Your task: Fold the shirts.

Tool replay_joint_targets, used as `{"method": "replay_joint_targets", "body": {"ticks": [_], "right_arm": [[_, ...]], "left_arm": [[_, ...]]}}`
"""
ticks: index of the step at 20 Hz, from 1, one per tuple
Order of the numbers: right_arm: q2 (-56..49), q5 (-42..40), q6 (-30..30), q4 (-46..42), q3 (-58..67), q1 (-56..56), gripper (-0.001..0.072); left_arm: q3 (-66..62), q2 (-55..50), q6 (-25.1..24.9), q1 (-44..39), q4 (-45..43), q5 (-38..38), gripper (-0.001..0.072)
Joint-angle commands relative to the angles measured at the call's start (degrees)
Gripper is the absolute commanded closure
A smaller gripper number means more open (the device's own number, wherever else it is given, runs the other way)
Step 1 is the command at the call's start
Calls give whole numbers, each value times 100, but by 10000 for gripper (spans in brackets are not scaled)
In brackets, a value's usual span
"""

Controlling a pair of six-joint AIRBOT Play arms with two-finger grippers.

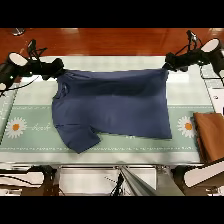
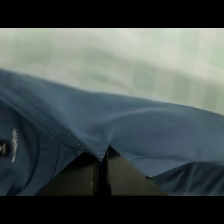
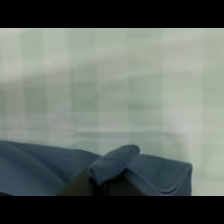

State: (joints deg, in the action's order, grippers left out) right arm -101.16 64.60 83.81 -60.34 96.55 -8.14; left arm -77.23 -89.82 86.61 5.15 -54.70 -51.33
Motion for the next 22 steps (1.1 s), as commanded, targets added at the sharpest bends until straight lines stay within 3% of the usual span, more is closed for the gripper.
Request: {"method": "replay_joint_targets", "body": {"ticks": [1, 3, 6, 7, 8, 9, 13, 15, 19, 22], "right_arm": [[50, 1412, -354, -61, 0, -251, 682], [52, 1792, -415, -299, -313, -225, 682], [50, 1307, -442, -315, -1174, -17, 681], [50, 1038, -286, -299, -1381, 46, 596], [50, 999, -173, -284, -1443, 85, 261], [76, 1147, -271, -273, -1414, 103, 87], [846, 1644, -184, -1134, -1331, -299, 82], [1615, 1285, -120, -1163, -1915, -708, 83], [3550, -195, -216, -223, -4653, -1150, 83], [4710, -651, -750, 907, -6371, -949, 83]], "left_arm": [[-197, -17, -450, 358, 17, -1401, 684], [-144, -68, -627, 413, -372, -2046, 683], [455, -68, -638, 348, -614, -2122, 650], [599, -68, -592, 328, -621, -2070, 459], [632, -68, -584, 337, -629, -2138, 29], [581, -50, -557, 396, -678, -2323, 0], [426, 348, -487, 1001, -1182, -3213, 0], [922, 828, -422, 1388, -1495, -3327, 0], [2861, 1873, -431, 2293, -1561, -2975, 1], [4068, 2496, -881, 2817, -649, -2625, 1]]}}
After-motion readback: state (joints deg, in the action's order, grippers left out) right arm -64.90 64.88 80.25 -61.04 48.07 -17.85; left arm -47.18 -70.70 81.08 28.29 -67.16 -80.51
